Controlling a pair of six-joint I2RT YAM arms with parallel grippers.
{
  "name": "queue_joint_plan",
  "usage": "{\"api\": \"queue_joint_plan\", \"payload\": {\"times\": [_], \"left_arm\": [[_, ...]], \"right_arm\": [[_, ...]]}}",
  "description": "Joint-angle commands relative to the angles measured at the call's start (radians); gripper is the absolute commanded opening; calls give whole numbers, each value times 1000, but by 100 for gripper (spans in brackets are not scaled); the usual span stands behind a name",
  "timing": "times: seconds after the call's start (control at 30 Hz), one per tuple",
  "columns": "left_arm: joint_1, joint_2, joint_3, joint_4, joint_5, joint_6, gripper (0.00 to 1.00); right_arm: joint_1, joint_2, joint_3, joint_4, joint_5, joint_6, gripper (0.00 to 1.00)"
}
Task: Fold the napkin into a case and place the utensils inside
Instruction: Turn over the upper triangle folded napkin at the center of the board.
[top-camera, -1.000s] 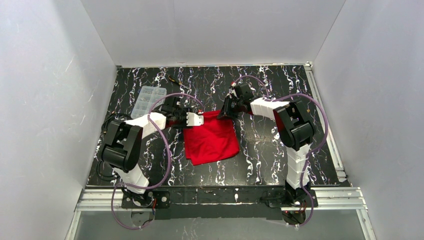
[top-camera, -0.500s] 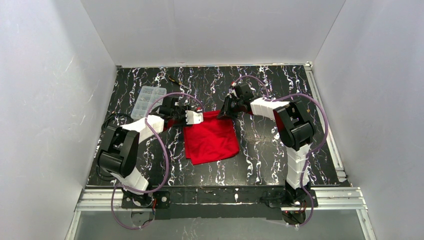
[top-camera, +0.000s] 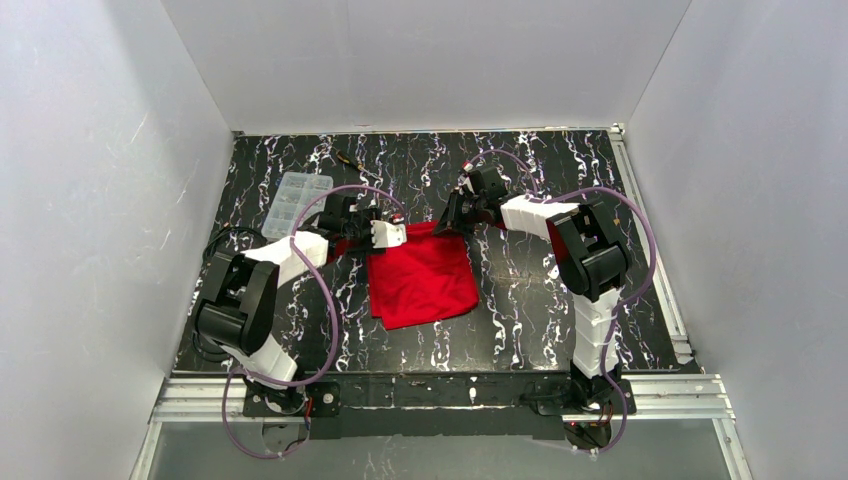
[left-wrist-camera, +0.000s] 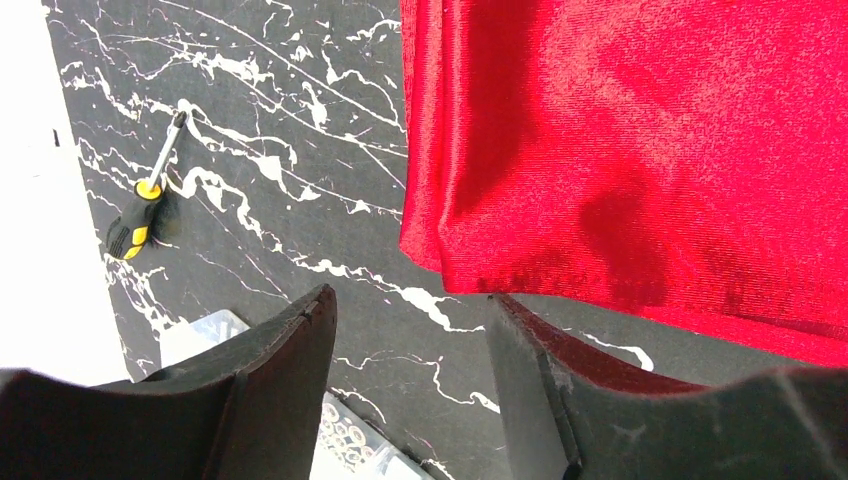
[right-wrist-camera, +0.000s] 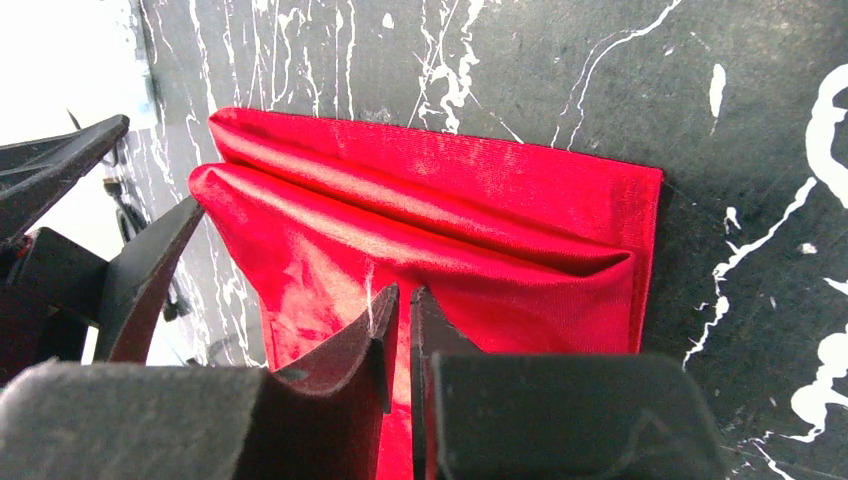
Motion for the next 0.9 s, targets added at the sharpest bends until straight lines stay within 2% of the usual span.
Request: {"api": "queue_joint_plan", "payload": {"times": [0.0,0.2,0.4,0.53,0.87], "left_arm": [[-9,-59,-28,5,42,-2,55],[-20,-85,-69,-6,68,78,51],[-29,-88,-106,23,64,139,28],[-31,-76,-112,84,47,128,19],[-31,-35,-78,115,10,59,16]], "right_arm": [[2,-27,19,44,-22,8,17],[2,-27,8,55,-25,16,16],[-1,-30,2,57,-26,17,15],[-3,-30,0,56,-28,17,14],[-27,-47,-20,57,-19,20,14]]}}
